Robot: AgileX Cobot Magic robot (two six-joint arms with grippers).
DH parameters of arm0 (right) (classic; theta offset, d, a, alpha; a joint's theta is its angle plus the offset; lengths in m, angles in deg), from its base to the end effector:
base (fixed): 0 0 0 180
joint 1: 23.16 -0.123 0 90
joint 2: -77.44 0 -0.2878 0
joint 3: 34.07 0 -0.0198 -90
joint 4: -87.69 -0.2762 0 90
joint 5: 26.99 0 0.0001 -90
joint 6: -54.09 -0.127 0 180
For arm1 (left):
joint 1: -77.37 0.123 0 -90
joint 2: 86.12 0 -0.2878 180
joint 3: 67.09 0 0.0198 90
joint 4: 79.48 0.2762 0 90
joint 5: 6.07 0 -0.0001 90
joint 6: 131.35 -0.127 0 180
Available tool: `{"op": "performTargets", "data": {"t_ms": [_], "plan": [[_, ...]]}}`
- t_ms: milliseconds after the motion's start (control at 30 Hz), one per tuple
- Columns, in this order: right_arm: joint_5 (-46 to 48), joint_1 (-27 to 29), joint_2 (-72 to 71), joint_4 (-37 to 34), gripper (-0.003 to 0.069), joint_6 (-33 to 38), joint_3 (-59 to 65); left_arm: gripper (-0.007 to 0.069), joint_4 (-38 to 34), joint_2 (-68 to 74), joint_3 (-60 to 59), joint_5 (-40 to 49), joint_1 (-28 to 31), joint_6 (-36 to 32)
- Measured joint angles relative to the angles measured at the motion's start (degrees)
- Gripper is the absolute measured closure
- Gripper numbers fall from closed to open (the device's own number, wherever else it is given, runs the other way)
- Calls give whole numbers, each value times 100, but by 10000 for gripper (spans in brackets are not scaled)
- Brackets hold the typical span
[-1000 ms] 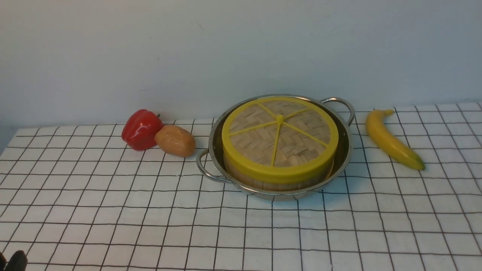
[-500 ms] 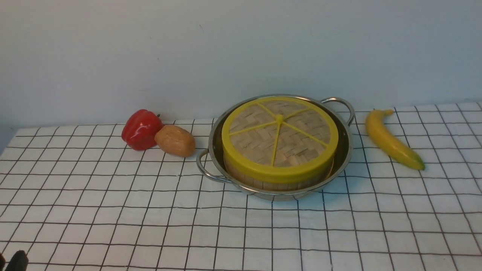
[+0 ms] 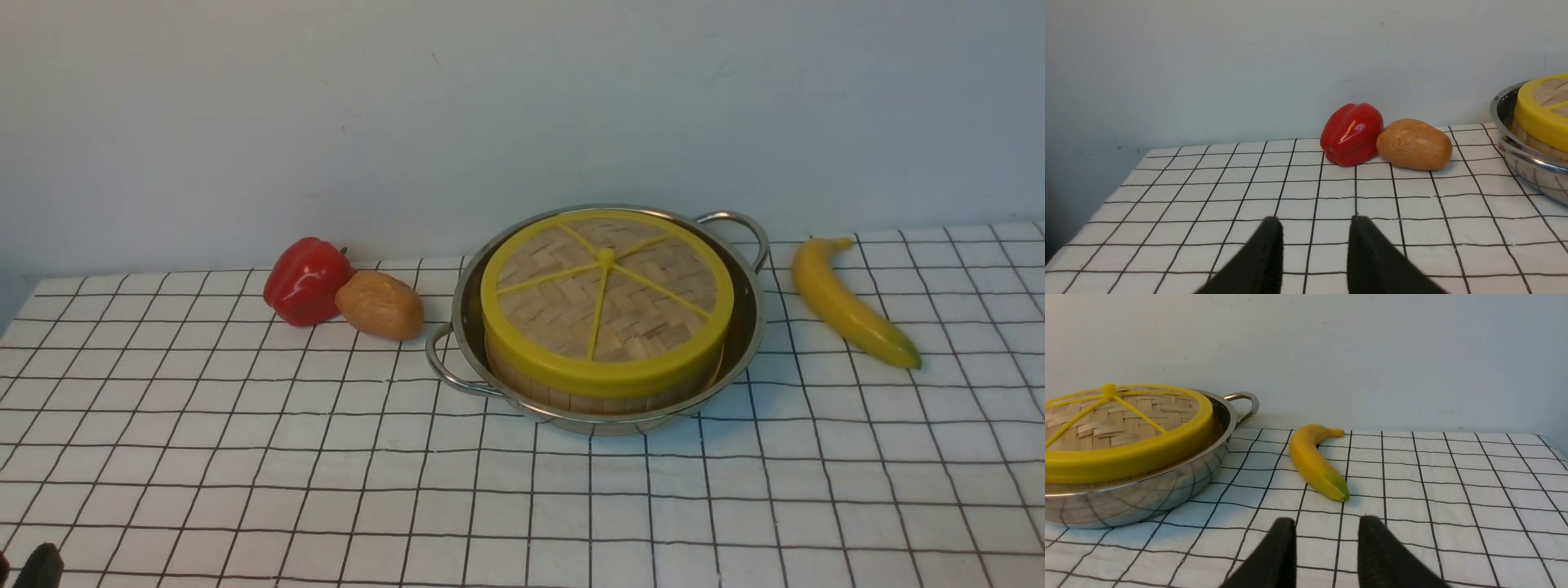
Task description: Place the steamer in the pot on the white tablecloth, and put the lid on the steamer.
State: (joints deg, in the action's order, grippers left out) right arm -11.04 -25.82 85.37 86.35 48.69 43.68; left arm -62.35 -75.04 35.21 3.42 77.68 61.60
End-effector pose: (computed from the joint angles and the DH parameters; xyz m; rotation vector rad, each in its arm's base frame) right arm 0.1131 0.0061 0.1776 0.0578 1.7744 0.1236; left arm 0.1189 0.0068 0.1866 0.0182 1.7086 0.0969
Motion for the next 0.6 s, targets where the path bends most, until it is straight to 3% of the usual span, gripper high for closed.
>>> {"op": "performTargets", "data": {"t_ms": [600], "plan": [[0,0,0,0,419,-15,5,382,0,0,0,0,0,0]]}}
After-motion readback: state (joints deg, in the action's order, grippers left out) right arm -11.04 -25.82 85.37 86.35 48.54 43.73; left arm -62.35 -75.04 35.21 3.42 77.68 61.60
